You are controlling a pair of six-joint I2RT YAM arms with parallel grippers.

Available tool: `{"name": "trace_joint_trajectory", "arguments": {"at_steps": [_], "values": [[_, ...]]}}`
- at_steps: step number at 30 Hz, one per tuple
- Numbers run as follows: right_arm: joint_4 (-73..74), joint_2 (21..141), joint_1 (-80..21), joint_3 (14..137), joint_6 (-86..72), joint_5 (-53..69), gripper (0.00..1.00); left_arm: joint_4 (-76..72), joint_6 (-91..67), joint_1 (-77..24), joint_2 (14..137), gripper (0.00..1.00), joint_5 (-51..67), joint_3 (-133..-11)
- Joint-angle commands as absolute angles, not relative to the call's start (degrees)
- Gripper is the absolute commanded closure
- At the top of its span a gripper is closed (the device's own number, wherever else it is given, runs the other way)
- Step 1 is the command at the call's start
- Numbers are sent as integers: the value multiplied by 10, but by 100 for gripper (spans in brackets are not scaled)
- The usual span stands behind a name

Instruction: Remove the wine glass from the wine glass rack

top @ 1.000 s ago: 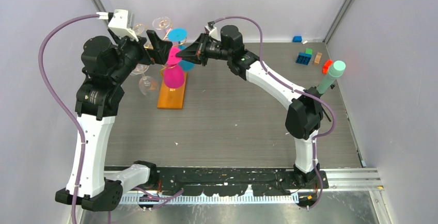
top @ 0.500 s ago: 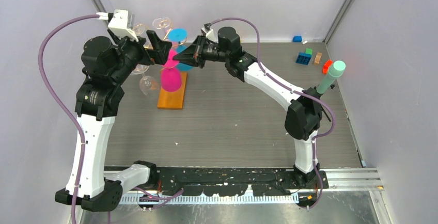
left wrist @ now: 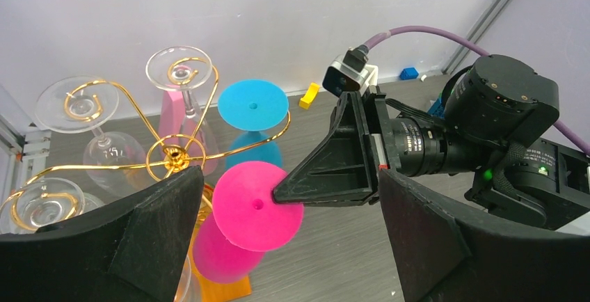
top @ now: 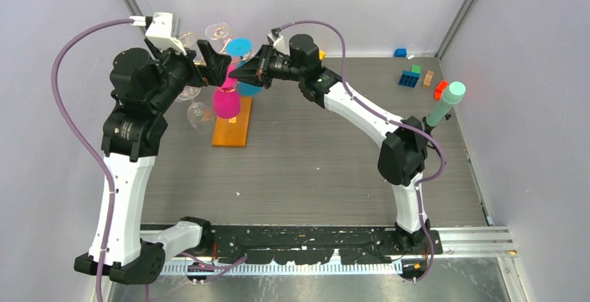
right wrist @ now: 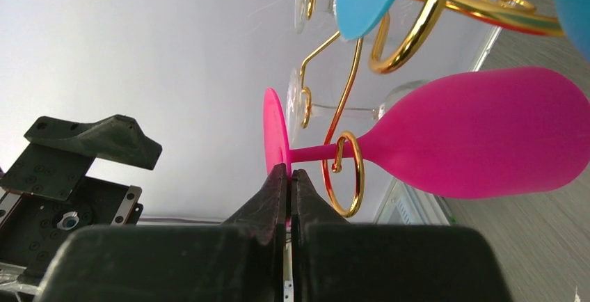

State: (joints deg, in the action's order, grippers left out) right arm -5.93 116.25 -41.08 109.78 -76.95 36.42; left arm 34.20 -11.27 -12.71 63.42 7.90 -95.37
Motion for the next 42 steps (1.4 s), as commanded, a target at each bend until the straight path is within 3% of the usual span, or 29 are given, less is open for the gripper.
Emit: {"name": "trace_joint_trajectory", "arguments": {"at_steps": [1, 19, 20, 22, 42], "values": [[-57, 1167, -414, 1146, -720, 328, 100, 331, -103, -130, 639, 0, 73, -980], [13, 1147, -390, 1136, -672, 224, 100, 320, -131, -133, 647, 0, 71, -956], [10, 1146, -389, 1136, -676, 224, 100, 319, -133, -133, 608, 0, 71, -955], [7, 1143, -385, 1133, -683, 224, 100, 318, -136, -133, 651, 0, 70, -953], [-29, 1033, -356, 994, -711, 271, 100, 323, -205, -133, 675, 2, 27, -946]]}}
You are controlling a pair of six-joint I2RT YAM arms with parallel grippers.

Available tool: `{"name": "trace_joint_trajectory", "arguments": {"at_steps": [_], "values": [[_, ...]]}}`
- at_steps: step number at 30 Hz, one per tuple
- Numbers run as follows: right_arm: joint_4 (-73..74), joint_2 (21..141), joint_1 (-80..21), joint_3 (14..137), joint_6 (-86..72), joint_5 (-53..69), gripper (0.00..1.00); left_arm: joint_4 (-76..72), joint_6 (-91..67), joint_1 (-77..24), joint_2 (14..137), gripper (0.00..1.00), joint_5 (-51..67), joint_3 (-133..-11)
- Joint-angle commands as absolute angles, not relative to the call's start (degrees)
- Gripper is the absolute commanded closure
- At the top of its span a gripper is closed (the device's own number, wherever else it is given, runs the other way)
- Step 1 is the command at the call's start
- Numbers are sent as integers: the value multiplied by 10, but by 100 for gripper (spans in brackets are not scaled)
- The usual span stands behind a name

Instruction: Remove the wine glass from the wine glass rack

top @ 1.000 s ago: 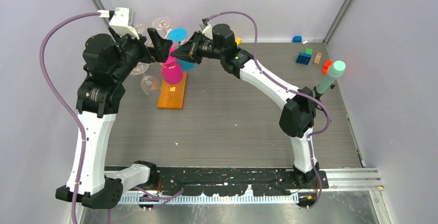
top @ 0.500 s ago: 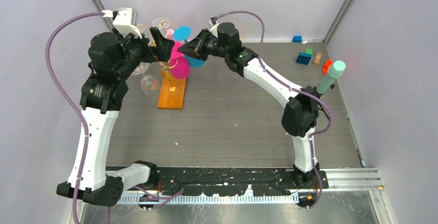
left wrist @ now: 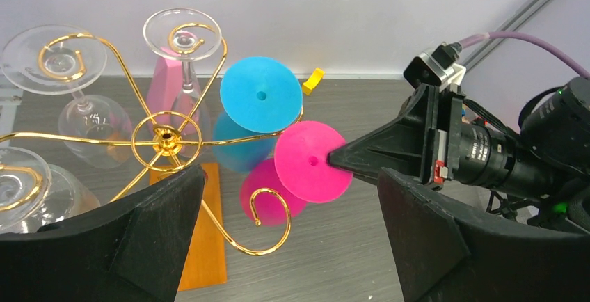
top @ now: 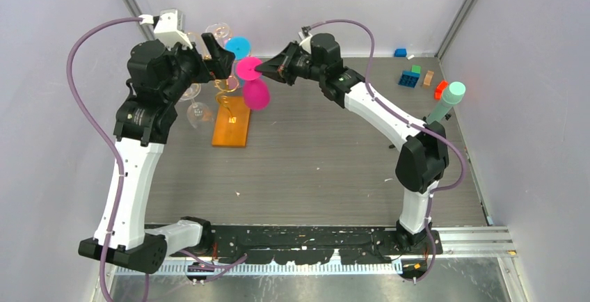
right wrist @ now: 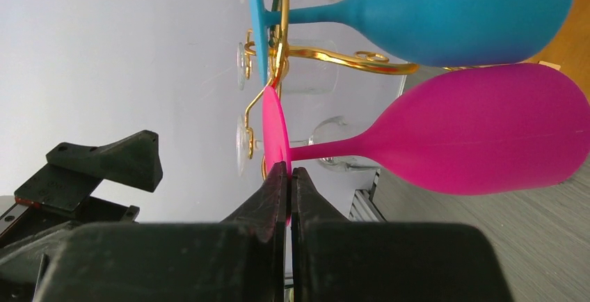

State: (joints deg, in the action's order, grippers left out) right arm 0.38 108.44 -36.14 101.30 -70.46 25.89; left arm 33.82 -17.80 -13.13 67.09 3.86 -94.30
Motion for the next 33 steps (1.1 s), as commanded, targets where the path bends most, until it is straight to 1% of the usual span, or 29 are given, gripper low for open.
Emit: {"name": "trace_joint_trajectory", "arguments": {"at_steps": [1, 5, 10, 14, 18, 24, 27, 30, 33], "values": [[-29, 1028, -355, 983, -710, 274, 100, 323, -212, -133, 675, 2, 31, -945], [-32, 986, -350, 942, -702, 279, 100, 315, -246, -133, 676, 2, 62, -933], [-32, 936, -344, 907, -665, 262, 100, 253, -305, -134, 671, 1, 135, -896], [-9, 896, -344, 898, -591, 233, 100, 203, -381, -134, 687, 12, 193, -870], [-4, 866, -344, 890, -555, 206, 100, 170, -461, -133, 718, 20, 251, -865], [12, 848, -343, 898, -539, 184, 100, 76, -585, -134, 750, 29, 324, -848], [12, 851, -343, 904, -541, 182, 100, 36, -637, -134, 763, 37, 352, -849], [12, 855, -342, 912, -543, 182, 100, 12, -671, -134, 771, 42, 368, -851], [14, 861, -338, 917, -549, 180, 100, 3, -695, -134, 775, 51, 376, -849]]}}
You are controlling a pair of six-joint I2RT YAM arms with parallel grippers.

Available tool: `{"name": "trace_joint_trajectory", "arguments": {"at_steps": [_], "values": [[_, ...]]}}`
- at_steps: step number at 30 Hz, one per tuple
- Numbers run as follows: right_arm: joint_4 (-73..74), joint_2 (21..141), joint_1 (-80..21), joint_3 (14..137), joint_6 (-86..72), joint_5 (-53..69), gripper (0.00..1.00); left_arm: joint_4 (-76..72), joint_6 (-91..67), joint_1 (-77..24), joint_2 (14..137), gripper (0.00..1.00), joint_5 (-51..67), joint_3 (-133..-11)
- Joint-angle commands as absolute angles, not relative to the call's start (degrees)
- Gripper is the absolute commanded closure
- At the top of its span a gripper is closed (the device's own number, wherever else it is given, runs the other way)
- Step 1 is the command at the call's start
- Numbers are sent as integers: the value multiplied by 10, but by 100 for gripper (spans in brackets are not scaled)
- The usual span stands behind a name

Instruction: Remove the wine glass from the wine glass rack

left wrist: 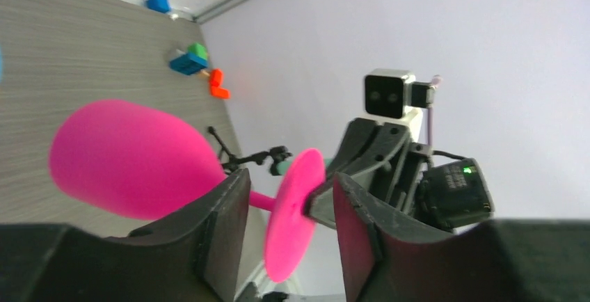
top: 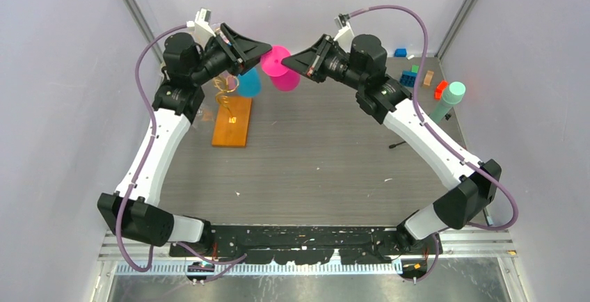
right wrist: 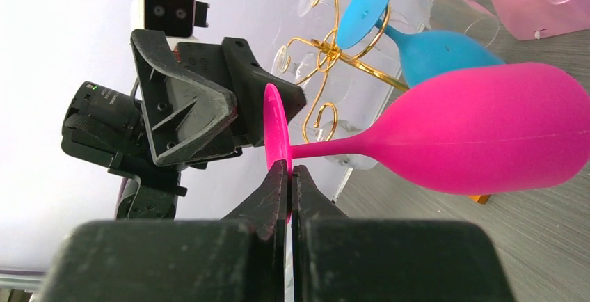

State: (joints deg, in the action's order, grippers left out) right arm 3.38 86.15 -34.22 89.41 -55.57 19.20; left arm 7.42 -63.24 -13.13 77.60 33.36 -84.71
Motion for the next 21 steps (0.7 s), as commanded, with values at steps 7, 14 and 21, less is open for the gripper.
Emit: {"name": "trace_joint_trajectory", "arguments": {"at_steps": [7, 14, 21], "values": [[4, 880, -324, 919, -578, 190, 100, -11, -730, -134, 797, 65, 417, -869], [-27, 895, -314, 926, -603, 219, 100, 26, -719, -134, 821, 88, 454, -899], [-32, 895, -291, 914, -606, 235, 52, 32, -712, -118, 827, 100, 465, -943]]}}
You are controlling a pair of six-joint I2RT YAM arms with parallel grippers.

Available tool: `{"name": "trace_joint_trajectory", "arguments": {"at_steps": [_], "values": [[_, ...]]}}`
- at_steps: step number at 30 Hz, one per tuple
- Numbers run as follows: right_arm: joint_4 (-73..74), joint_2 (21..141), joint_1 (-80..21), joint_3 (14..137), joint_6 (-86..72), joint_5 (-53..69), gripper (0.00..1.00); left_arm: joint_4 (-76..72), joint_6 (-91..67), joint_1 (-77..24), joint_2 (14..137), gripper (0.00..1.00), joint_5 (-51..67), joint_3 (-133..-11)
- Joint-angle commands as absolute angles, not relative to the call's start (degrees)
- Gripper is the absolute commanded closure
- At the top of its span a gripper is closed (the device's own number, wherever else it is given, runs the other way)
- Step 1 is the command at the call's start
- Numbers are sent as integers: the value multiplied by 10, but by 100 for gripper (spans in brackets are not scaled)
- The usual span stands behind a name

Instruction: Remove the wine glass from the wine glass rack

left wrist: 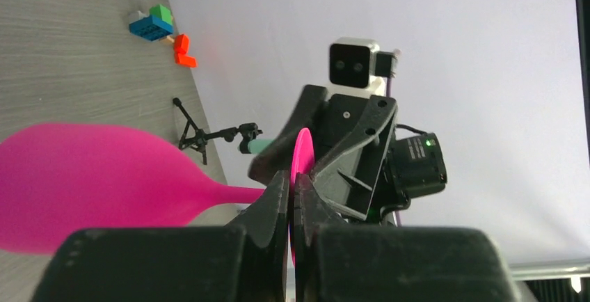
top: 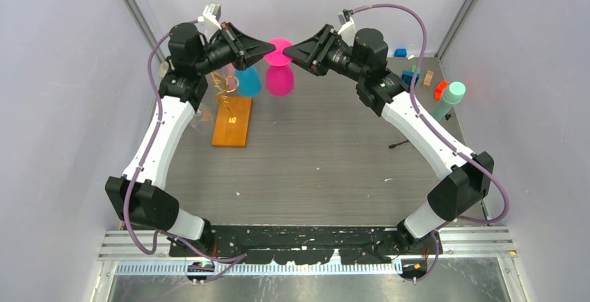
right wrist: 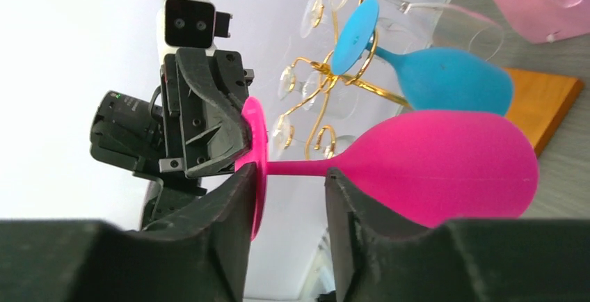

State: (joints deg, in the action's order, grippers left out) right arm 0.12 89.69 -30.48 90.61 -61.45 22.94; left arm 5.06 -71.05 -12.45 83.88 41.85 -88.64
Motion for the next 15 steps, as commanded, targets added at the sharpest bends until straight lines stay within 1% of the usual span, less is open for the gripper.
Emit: {"name": "trace_joint_trajectory", "arguments": {"at_steps": [1, 2, 4, 7, 9, 12, 15], "values": [[-41, 892, -280, 911, -612, 236, 48, 32, -713, -114, 827, 100, 464, -952], [-52, 888, -274, 902, -616, 236, 41, 33, -714, -110, 827, 100, 462, -960], [-68, 881, -256, 885, -636, 231, 34, 31, -724, -105, 829, 100, 459, -974], [-99, 871, -225, 852, -680, 225, 29, 13, -769, -93, 832, 100, 453, -982], [-126, 868, -209, 824, -711, 223, 24, -34, -824, -84, 834, 100, 449, -977], [-185, 868, -192, 787, -752, 229, 20, -145, -930, -75, 839, 100, 433, -955], [-215, 872, -187, 772, -782, 233, 19, -264, -1025, -73, 850, 100, 408, -933]]}}
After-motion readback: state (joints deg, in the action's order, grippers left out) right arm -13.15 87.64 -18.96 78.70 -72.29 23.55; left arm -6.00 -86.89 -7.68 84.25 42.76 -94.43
